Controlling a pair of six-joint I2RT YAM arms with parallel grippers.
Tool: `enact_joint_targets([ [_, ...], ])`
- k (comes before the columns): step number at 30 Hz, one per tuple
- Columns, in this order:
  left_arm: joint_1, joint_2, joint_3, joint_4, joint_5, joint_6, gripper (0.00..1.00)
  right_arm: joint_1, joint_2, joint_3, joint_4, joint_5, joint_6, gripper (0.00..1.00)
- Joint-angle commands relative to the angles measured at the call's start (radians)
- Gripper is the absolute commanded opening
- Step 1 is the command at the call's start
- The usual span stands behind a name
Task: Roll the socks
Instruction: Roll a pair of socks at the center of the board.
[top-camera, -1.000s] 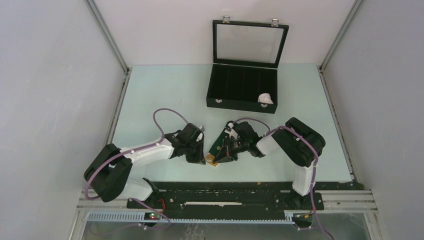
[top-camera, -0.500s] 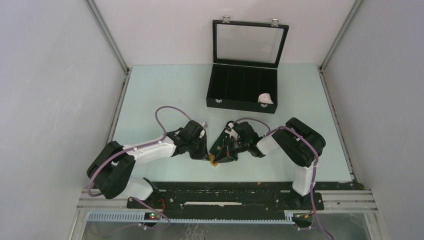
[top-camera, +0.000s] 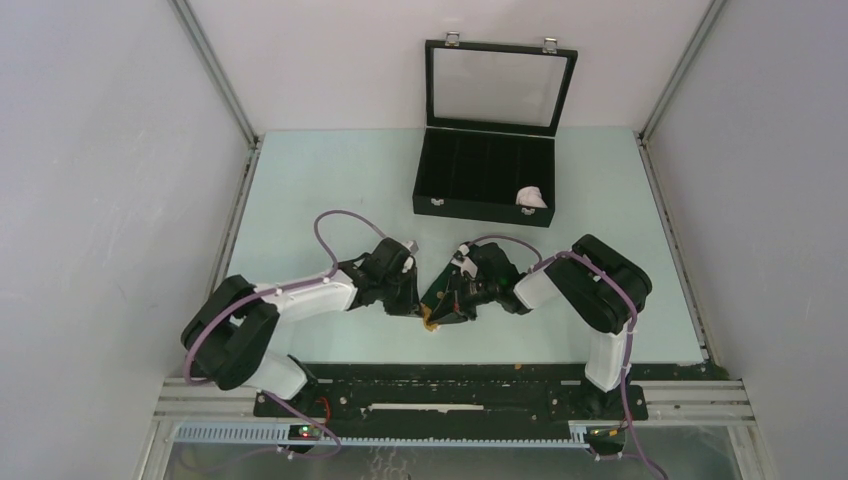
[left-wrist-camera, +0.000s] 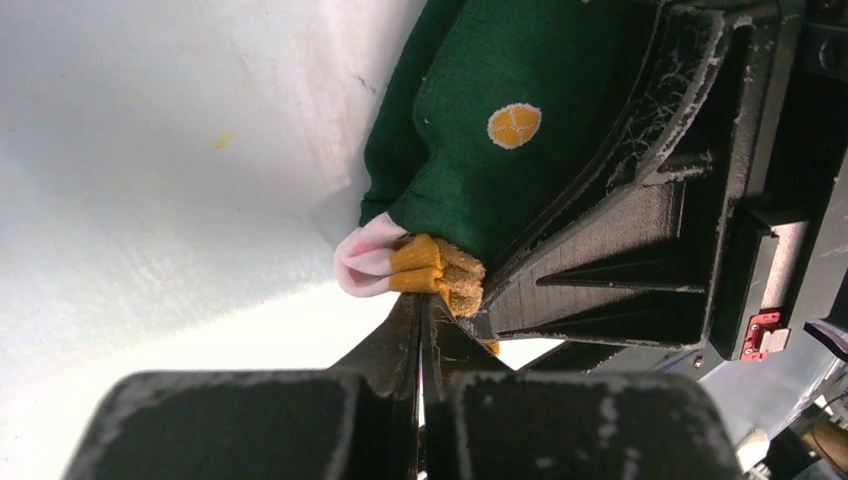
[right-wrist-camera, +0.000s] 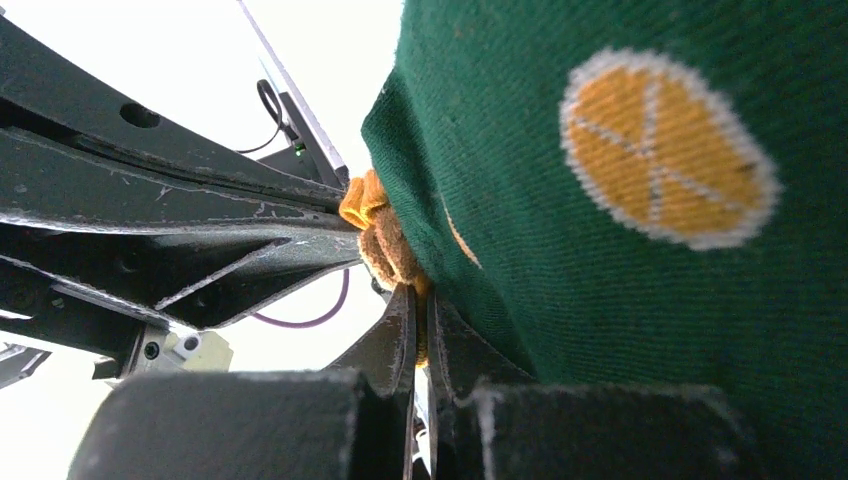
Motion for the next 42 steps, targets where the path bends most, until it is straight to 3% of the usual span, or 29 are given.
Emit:
enact_joint_targets([
  [1, -0.008, 0.028, 0.035, 0.087, -0.009, -0.027, 0.00, -0.007, -0.035, -0.006, -0.031, 0.021, -0.012, 0.09],
  [15, -0.009, 0.095, 0.014, 0.118, -0.038, -0.017, 0.00, -0.013, -0.167, -0.006, -0.187, 0.132, -0.070, 0.32],
  [22, -0.007, 0.103, 0.014, 0.123, -0.030, -0.019, 0.00, 0.006, -0.318, 0.036, -0.417, 0.309, -0.213, 0.42],
  [29, -0.008, 0.106, 0.017, 0.121, -0.016, -0.018, 0.00, 0.161, -0.493, 0.080, -0.536, 0.628, -0.505, 0.48],
  [35, -0.008, 0.103, 0.014, 0.120, -0.003, -0.014, 0.00, 0.298, -0.548, 0.077, -0.519, 0.733, -0.810, 0.52],
  [42, -0.008, 0.100, 0.004, 0.124, 0.005, -0.016, 0.00, 0.398, -0.621, -0.096, -0.225, 0.714, -1.169, 0.54],
])
